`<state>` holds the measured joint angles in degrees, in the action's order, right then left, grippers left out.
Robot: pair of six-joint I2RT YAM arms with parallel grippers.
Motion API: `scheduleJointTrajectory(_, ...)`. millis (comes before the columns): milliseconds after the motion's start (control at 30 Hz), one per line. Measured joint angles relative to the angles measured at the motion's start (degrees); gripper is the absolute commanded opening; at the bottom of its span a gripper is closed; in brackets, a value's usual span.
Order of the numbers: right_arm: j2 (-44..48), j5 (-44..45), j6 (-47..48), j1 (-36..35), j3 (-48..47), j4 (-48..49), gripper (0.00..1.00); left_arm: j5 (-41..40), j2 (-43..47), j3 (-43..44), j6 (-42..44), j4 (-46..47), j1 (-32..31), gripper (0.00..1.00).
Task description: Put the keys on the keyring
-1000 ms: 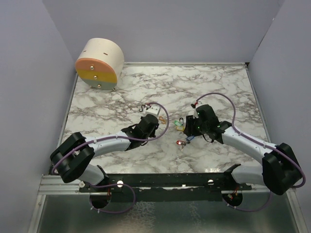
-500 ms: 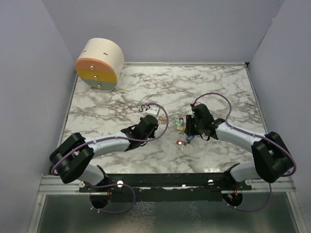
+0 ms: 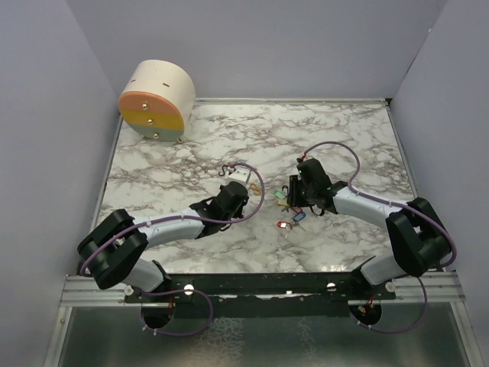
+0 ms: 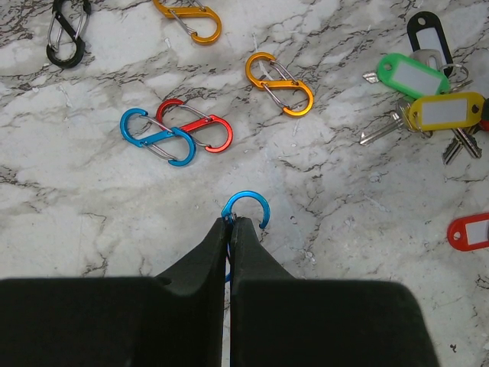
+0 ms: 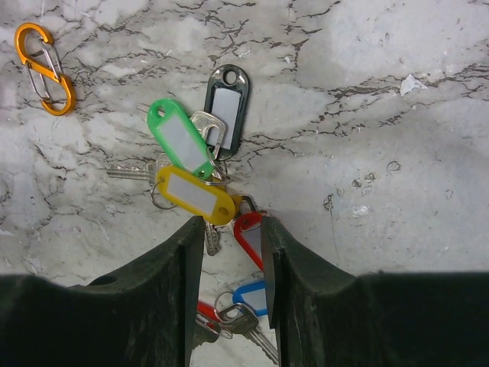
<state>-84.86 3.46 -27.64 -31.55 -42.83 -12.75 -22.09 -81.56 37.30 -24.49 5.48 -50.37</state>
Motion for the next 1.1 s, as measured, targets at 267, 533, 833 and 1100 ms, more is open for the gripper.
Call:
scheduleJointTrajectory(267, 0.07, 0.59, -0.15, 0.00, -0.09, -0.09, 0.38, -0.07, 0.26, -0.33, 0.00, 0.02, -0.02, 0.00)
scheduleJointTrajectory(533, 3.96, 1.09, -0.11, 0.00, 0.26, -0.55, 0.39, -0.09, 0.28, -0.33, 0.00, 0.02, 0.00, 0.00)
scheduleJointTrajectory(833, 1.31, 1.51, -0.15, 0.00, 0.33, -0.57, 0.39, -0.09, 0.35, -0.37, 0.00, 0.00, 0.00, 0.00)
scheduleJointTrajectory(1100, -0.70, 1.84, -0.17, 0.00, 0.31, -0.57, 0.38, -0.26, 0.57, -0.37, 0.07, -0.02, -0.02, 0.00)
